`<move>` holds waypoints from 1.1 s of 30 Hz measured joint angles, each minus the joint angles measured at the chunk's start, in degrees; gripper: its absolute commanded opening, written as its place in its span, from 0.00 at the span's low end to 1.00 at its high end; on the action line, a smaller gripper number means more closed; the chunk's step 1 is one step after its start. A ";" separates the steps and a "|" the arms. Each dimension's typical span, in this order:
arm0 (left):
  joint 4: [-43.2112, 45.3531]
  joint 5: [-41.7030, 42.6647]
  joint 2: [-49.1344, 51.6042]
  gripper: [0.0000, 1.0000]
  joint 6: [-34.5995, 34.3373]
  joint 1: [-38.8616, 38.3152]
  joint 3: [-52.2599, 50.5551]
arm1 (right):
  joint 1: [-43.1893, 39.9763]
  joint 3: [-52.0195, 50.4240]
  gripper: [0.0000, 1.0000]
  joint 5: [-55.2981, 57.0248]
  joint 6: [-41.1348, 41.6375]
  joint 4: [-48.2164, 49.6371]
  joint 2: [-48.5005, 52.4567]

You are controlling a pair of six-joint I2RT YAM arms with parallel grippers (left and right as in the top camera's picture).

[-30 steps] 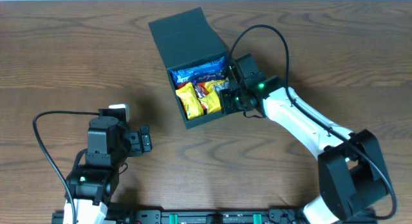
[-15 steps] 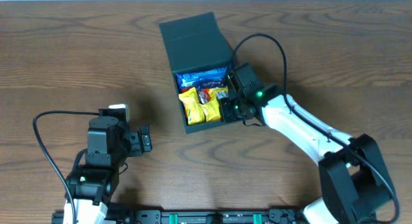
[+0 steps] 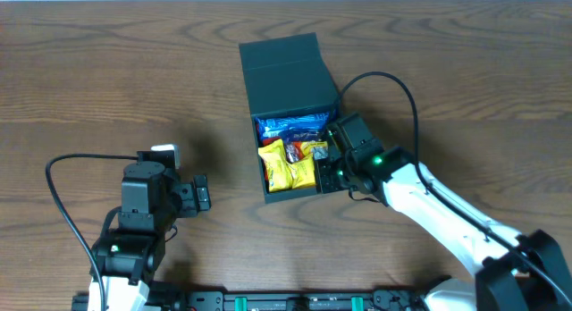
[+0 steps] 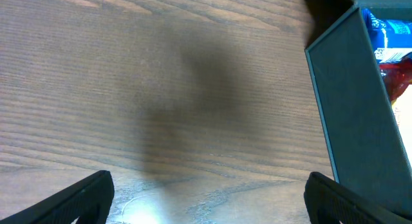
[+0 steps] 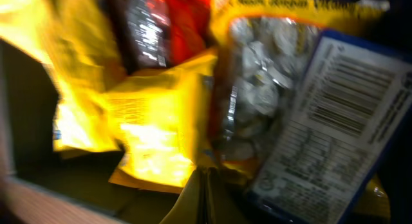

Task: Pack container

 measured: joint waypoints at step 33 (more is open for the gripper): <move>0.00 0.00 0.00 0.95 0.00 0.00 0.00 | -36.74 24.96 0.01 -19.63 -1.75 -2.21 19.19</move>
